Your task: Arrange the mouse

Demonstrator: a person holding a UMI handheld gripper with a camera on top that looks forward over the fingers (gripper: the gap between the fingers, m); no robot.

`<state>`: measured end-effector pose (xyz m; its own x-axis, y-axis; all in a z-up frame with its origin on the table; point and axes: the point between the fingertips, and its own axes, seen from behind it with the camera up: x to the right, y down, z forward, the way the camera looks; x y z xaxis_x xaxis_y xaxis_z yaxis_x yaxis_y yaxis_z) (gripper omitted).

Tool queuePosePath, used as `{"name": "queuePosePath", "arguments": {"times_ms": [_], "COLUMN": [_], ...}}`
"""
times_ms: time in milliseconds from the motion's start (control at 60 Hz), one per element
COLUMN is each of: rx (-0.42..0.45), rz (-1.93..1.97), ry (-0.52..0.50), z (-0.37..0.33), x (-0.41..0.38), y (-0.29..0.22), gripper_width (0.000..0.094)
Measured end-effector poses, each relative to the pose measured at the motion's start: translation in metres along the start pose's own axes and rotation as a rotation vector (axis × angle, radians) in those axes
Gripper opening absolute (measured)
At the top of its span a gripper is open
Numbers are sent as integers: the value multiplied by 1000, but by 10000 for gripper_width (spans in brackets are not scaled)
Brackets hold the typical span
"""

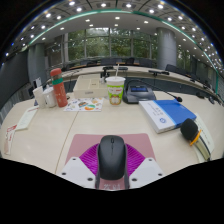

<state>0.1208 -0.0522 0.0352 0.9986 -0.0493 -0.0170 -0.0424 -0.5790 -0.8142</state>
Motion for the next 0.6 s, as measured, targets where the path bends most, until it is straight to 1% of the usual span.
{"name": "queuePosePath", "arguments": {"times_ms": [50, 83, 183, 233, 267, 317, 367, 483, 600], "rx": [-19, -29, -81, -66, -67, -65, -48, -5, 32], "rz": [0, 4, 16, 26, 27, 21, 10, -18, -32], "ry": [-14, -16, -28, -38, -41, -52, -46, -13, 18], "z": [9, 14, 21, 19, 15, 6, -8, -54, -120], "x": [4, 6, 5, 4, 3, 0, -1, -3, -16], "y": [14, 21, 42, 39, 39, 33, 25, 6, -2], "gripper_width": [333, 355, 452, 508, 617, 877, 845, 858, 859]}}
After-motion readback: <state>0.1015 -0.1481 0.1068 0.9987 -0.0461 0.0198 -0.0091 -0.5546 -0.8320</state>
